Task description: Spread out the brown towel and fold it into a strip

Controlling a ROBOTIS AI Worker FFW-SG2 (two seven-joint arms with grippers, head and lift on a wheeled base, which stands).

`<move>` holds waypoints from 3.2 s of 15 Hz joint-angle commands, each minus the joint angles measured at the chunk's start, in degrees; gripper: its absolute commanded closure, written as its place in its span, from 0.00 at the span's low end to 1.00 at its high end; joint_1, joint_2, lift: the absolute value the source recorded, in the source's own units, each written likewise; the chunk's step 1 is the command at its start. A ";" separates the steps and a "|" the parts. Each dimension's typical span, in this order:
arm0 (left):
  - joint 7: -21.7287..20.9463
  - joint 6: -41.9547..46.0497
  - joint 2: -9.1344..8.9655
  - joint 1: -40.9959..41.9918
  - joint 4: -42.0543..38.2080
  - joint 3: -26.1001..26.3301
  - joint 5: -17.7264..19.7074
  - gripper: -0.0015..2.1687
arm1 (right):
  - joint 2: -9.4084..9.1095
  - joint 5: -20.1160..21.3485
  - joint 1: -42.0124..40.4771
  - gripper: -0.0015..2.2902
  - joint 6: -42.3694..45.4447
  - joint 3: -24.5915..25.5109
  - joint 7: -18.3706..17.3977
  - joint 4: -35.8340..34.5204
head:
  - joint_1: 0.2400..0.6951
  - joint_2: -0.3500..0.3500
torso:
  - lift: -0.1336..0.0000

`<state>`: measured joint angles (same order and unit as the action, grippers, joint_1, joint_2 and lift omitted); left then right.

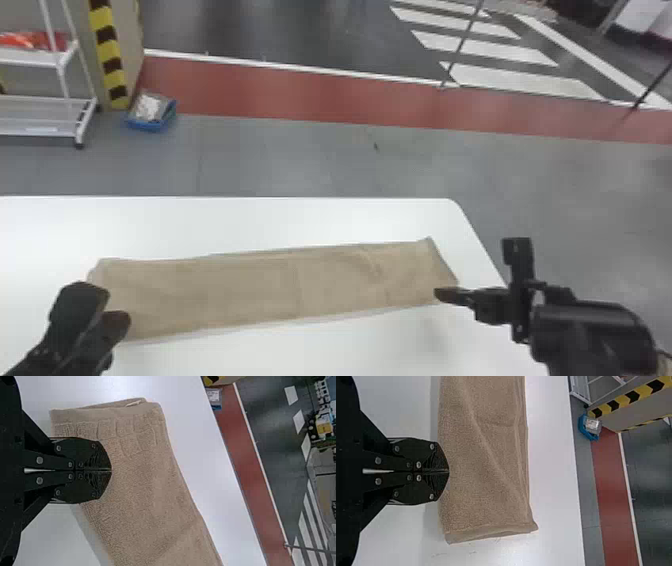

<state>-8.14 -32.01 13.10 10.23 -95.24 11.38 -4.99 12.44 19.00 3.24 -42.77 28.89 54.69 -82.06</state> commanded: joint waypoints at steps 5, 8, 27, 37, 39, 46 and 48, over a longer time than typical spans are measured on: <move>-0.74 2.17 -0.35 1.55 -5.22 -3.30 3.23 0.56 | 1.62 16.86 12.32 0.01 16.96 -6.92 9.30 4.45 | 1.00 0.12 | 1.00; -1.18 2.17 -0.44 3.48 -7.59 -4.09 3.32 0.56 | 1.27 30.22 20.41 0.07 28.74 -15.00 5.87 15.44 | 1.00 0.17 | 1.00; -0.92 8.67 1.32 7.96 -9.00 -5.49 2.88 0.56 | 0.13 48.85 33.50 0.26 51.42 -24.94 1.74 47.52 | 1.00 0.37 | 1.00; -0.83 10.08 1.49 7.96 -8.56 -5.05 2.44 0.56 | 1.00 48.15 34.64 0.42 51.24 -24.94 0.59 51.82 | 1.00 0.34 | 1.00; -0.74 10.08 1.49 7.79 -8.47 -4.79 2.26 0.56 | 0.92 47.71 34.91 0.49 51.24 -24.94 1.03 51.82 | 1.00 0.34 | 1.00; -0.74 9.72 1.49 7.35 -8.47 -4.79 2.00 0.56 | 0.48 44.72 33.85 0.58 48.96 -22.04 2.53 46.29 | 1.00 0.34 | 1.00; -0.92 9.72 1.49 7.35 -8.47 -4.97 2.00 0.56 | 0.30 44.63 33.24 0.58 46.67 -22.39 0.24 45.58 | 1.00 0.34 | 1.00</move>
<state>-8.98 -22.27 14.59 17.59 -103.71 6.54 -3.00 12.87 63.91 37.01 4.97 6.43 55.90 -35.75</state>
